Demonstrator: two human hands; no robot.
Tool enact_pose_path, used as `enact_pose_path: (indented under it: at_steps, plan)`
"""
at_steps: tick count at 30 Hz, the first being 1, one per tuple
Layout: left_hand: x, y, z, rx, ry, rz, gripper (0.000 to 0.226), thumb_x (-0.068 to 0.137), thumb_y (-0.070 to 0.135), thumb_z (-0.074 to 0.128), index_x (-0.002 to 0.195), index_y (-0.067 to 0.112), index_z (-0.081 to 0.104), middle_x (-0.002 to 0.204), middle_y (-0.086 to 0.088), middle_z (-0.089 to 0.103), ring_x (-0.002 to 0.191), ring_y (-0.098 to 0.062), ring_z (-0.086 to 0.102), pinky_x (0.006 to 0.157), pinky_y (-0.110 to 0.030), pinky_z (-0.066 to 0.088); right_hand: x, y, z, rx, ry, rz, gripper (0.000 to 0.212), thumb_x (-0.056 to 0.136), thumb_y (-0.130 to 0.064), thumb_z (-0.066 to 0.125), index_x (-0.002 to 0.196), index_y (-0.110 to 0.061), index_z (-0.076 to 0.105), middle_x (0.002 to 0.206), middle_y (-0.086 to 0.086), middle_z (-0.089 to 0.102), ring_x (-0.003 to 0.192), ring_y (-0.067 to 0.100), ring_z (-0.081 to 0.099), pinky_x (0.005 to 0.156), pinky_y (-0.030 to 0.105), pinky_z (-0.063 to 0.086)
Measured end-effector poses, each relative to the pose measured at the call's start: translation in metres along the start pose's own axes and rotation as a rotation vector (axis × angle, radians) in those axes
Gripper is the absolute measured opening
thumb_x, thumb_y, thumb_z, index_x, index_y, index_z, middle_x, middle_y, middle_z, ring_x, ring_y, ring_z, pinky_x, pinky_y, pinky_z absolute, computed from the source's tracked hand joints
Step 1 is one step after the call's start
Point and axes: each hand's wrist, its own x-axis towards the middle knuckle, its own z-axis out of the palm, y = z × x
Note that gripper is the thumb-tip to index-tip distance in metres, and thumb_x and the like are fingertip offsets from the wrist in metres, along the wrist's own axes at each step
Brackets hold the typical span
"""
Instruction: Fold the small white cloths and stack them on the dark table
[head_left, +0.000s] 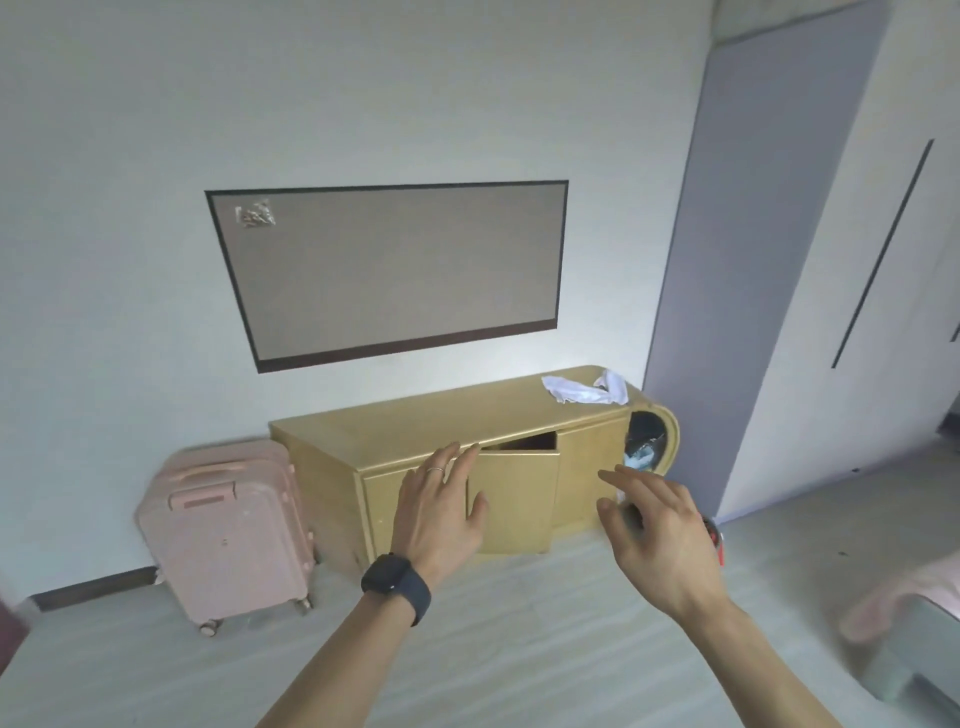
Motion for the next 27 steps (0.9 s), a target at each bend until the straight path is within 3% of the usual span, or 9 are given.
enact_pose_path:
  at_steps: [8, 16, 19, 23, 27]
  plan:
    - [0.167, -0.008, 0.099, -0.004, -0.021, 0.032, 0.056, 0.098, 0.04, 0.045, 0.151, 0.032, 0.032, 0.157, 0.004, 0.032, 0.144, -0.015, 0.027, 0.117, -0.04, 0.025, 0.152, 0.098, 0.08, 0.043, -0.012, -0.003, 0.032, 0.093, -0.039, 0.06, 0.125, -0.037, 0.062, 0.128, -0.018, 0.06, 0.125, 0.012, 0.045, 0.102, 0.035, 0.043]
    - [0.315, -0.024, 0.205, -0.04, -0.074, -0.105, 0.056, 0.096, 0.044, 0.037, 0.15, 0.036, 0.031, 0.157, 0.008, 0.031, 0.147, -0.013, 0.022, 0.119, -0.039, 0.022, 0.299, 0.197, 0.174, 0.043, -0.138, -0.019, 0.03, 0.092, -0.041, 0.061, 0.122, -0.038, 0.064, 0.124, -0.021, 0.062, 0.12, 0.012, 0.051, 0.095, 0.032, 0.045]
    - [0.36, -0.04, 0.245, -0.04, -0.111, -0.143, 0.058, 0.093, 0.047, 0.031, 0.15, 0.039, 0.03, 0.157, 0.01, 0.03, 0.148, -0.012, 0.019, 0.12, -0.04, 0.02, 0.346, 0.227, 0.21, 0.043, -0.189, -0.005, 0.032, 0.091, -0.043, 0.062, 0.122, -0.037, 0.064, 0.124, -0.02, 0.062, 0.12, 0.013, 0.053, 0.092, 0.037, 0.049]
    - [0.426, -0.068, 0.301, -0.026, -0.171, -0.192, 0.058, 0.097, 0.045, 0.035, 0.153, 0.039, 0.023, 0.16, 0.009, 0.026, 0.149, -0.012, 0.013, 0.122, -0.037, 0.014, 0.407, 0.266, 0.264, 0.036, -0.254, -0.008, 0.041, 0.088, -0.052, 0.051, 0.123, -0.036, 0.064, 0.123, -0.019, 0.063, 0.121, 0.013, 0.053, 0.091, 0.041, 0.051]
    - [0.494, -0.093, 0.352, -0.013, -0.25, -0.208, 0.059, 0.098, 0.042, 0.037, 0.154, 0.038, 0.019, 0.161, 0.006, 0.023, 0.15, -0.014, 0.01, 0.121, -0.04, 0.012, 0.461, 0.3, 0.317, -0.009, -0.286, 0.023, 0.039, 0.089, -0.048, 0.054, 0.123, -0.033, 0.064, 0.122, -0.018, 0.064, 0.118, 0.016, 0.055, 0.088, 0.04, 0.053]
